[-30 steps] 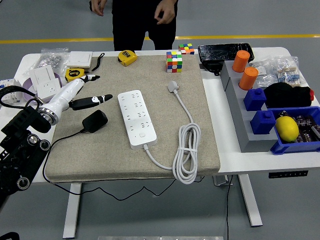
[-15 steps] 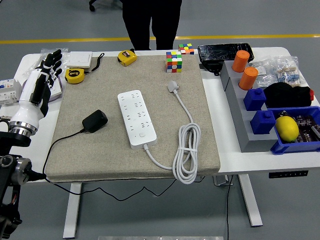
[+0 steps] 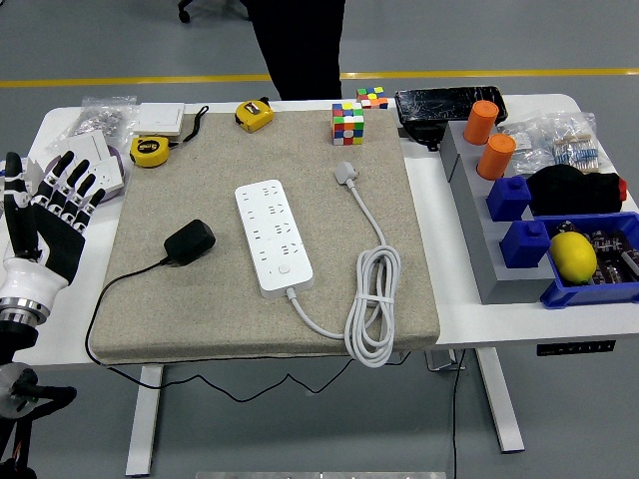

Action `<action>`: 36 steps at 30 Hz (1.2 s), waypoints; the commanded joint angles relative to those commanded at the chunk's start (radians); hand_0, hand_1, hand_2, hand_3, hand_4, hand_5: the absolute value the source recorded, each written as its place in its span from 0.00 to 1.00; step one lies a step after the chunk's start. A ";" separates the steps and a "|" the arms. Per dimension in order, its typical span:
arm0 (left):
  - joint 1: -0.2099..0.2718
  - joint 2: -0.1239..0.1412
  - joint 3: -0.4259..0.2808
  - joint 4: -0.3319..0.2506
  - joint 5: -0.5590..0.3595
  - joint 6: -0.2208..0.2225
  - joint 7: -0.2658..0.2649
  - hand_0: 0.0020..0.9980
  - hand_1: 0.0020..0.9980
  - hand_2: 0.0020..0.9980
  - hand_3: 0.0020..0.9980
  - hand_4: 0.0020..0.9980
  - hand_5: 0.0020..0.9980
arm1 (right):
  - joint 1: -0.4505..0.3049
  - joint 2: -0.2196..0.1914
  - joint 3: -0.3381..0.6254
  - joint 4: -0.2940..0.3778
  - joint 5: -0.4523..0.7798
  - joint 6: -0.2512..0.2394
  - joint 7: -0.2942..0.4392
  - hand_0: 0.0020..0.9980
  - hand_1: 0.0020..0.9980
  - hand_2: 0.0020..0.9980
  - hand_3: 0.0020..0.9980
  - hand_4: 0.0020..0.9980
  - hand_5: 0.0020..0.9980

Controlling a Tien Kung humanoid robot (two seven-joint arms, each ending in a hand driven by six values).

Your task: Pick up the plug,place it near the board,insert it into the board,press the button

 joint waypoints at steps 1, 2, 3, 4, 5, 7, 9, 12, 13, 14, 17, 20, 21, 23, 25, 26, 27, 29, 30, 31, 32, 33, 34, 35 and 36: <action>-0.001 0.000 -0.001 0.001 0.039 0.000 0.003 0.87 0.90 0.86 0.85 1.00 1.00 | 0.001 0.001 0.000 0.000 -0.002 0.000 0.000 0.91 0.84 0.79 0.79 1.00 1.00; -0.003 0.001 -0.001 0.002 0.084 0.002 0.007 0.85 0.89 0.85 0.83 1.00 0.97 | 0.001 0.002 -0.002 0.000 -0.002 0.001 0.000 0.91 0.84 0.79 0.79 1.00 1.00; -0.007 0.002 -0.001 0.006 0.129 0.005 0.015 0.85 0.89 0.85 0.83 1.00 0.97 | 0.003 0.002 -0.006 0.000 -0.003 0.002 -0.001 0.91 0.84 0.79 0.79 1.00 1.00; -0.010 0.003 -0.001 0.008 0.168 0.005 0.018 0.85 0.89 0.85 0.83 1.00 0.97 | 0.005 0.002 -0.008 0.000 -0.004 0.002 -0.001 0.91 0.84 0.79 0.79 1.00 1.00; -0.013 0.004 -0.001 0.010 0.207 0.005 0.021 0.85 0.89 0.85 0.83 1.00 0.97 | 0.007 0.002 -0.010 0.000 -0.005 0.003 -0.002 0.91 0.84 0.79 0.79 1.00 1.00; -0.016 0.003 0.004 0.013 0.298 0.005 0.028 0.85 0.89 0.85 0.83 1.00 0.97 | 0.011 0.003 -0.014 0.000 -0.007 0.004 -0.002 0.91 0.84 0.79 0.79 1.00 1.00; -0.019 0.002 0.012 0.017 0.373 0.005 0.033 0.86 0.88 0.84 0.81 1.00 0.92 | 0.013 0.004 -0.020 0.000 -0.006 0.005 -0.004 0.91 0.84 0.79 0.79 1.00 1.00; -0.023 -0.002 0.025 0.018 0.430 0.007 0.036 0.86 0.88 0.84 0.81 1.00 0.92 | 0.015 0.004 -0.028 0.000 -0.002 0.005 -0.004 0.91 0.84 0.79 0.79 1.00 1.00; -0.025 -0.003 0.030 0.020 0.435 0.007 0.038 0.86 0.88 0.84 0.81 1.00 0.92 | 0.016 0.003 -0.030 0.000 -0.001 0.005 -0.005 0.91 0.84 0.79 0.79 1.00 1.00; -0.026 -0.004 0.033 0.021 0.441 0.007 0.040 0.86 0.88 0.84 0.80 1.00 0.91 | 0.017 0.002 -0.031 0.000 -0.001 0.005 -0.006 0.91 0.84 0.79 0.79 1.00 1.00; -0.027 -0.003 0.039 0.025 0.457 0.006 0.043 0.86 0.88 0.84 0.80 1.00 0.91 | 0.020 0.000 -0.031 0.000 -0.001 0.004 -0.006 0.91 0.84 0.79 0.79 1.00 1.00; -0.030 -0.001 0.042 0.029 0.460 0.005 0.043 0.85 0.87 0.83 0.80 1.00 0.91 | 0.023 -0.003 -0.030 0.000 -0.001 0.003 -0.005 0.91 0.84 0.79 0.79 1.00 1.00; -0.034 0.000 0.042 0.031 0.464 0.006 0.043 0.85 0.87 0.83 0.80 1.00 0.91 | 0.025 -0.004 -0.028 0.000 -0.002 0.003 -0.005 0.91 0.84 0.79 0.79 1.00 1.00; -0.039 0.001 0.043 0.032 0.468 0.007 0.040 0.85 0.87 0.83 0.80 1.00 0.91 | 0.027 -0.004 -0.028 0.000 -0.003 0.003 -0.006 0.91 0.84 0.79 0.79 1.00 1.00; -0.042 0.003 0.044 0.033 0.467 0.008 0.037 0.85 0.87 0.83 0.80 1.00 0.91 | 0.027 -0.003 -0.028 0.000 -0.004 0.003 -0.006 0.91 0.84 0.79 0.79 1.00 1.00; -0.043 0.004 0.042 0.034 0.473 0.008 0.036 0.85 0.86 0.82 0.80 1.00 0.91 | 0.027 -0.002 -0.028 0.000 -0.002 0.003 -0.006 0.90 0.84 0.79 0.79 1.00 1.00; -0.044 0.004 0.041 0.034 0.475 0.009 0.036 0.85 0.86 0.82 0.80 1.00 0.91 | 0.026 -0.001 -0.028 0.000 -0.002 0.003 -0.007 0.90 0.84 0.79 0.79 1.00 1.00; -0.043 0.002 0.037 0.031 0.477 0.012 0.030 0.85 0.86 0.82 0.80 1.00 0.91 | 0.026 -0.001 -0.026 0.000 -0.003 0.002 -0.009 0.90 0.84 0.79 0.79 1.00 1.00; -0.043 0.002 0.036 0.031 0.477 0.014 0.026 0.85 0.86 0.82 0.80 1.00 0.91 | 0.026 -0.001 -0.026 0.000 -0.004 0.002 -0.009 0.90 0.84 0.79 0.79 1.00 1.00; -0.042 0.003 0.035 0.030 0.479 0.019 0.021 0.85 0.86 0.82 0.80 1.00 0.91 | 0.025 -0.002 -0.024 0.000 -0.005 0.002 -0.010 0.90 0.84 0.79 0.79 1.00 1.00; -0.041 0.004 0.035 0.030 0.480 0.023 0.015 0.85 0.86 0.81 0.82 1.00 0.89 | 0.024 -0.002 -0.022 0.000 -0.007 0.002 -0.010 0.90 0.84 0.79 0.79 1.00 1.00; -0.040 0.007 0.035 0.030 0.481 0.029 0.005 0.85 0.86 0.81 0.82 1.00 0.89 | 0.021 -0.003 -0.019 0.000 -0.010 0.002 -0.011 0.90 0.84 0.79 0.79 1.00 1.00; -0.037 0.009 0.036 0.031 0.478 0.047 -0.013 0.85 0.86 0.81 0.82 1.00 0.89 | 0.018 -0.005 -0.013 0.000 -0.017 0.002 -0.012 0.90 0.84 0.79 0.79 1.00 1.00; -0.035 0.010 0.037 0.032 0.476 0.058 -0.023 0.85 0.86 0.81 0.82 1.00 0.89 | 0.017 -0.006 -0.011 0.000 -0.021 0.002 -0.013 0.90 0.84 0.79 0.79 1.00 1.00; -0.029 0.009 0.029 0.027 0.475 0.075 -0.043 0.85 0.86 0.81 0.82 1.00 0.89 | 0.014 -0.010 -0.005 0.000 -0.036 0.003 -0.013 0.90 0.84 0.79 0.79 1.00 1.00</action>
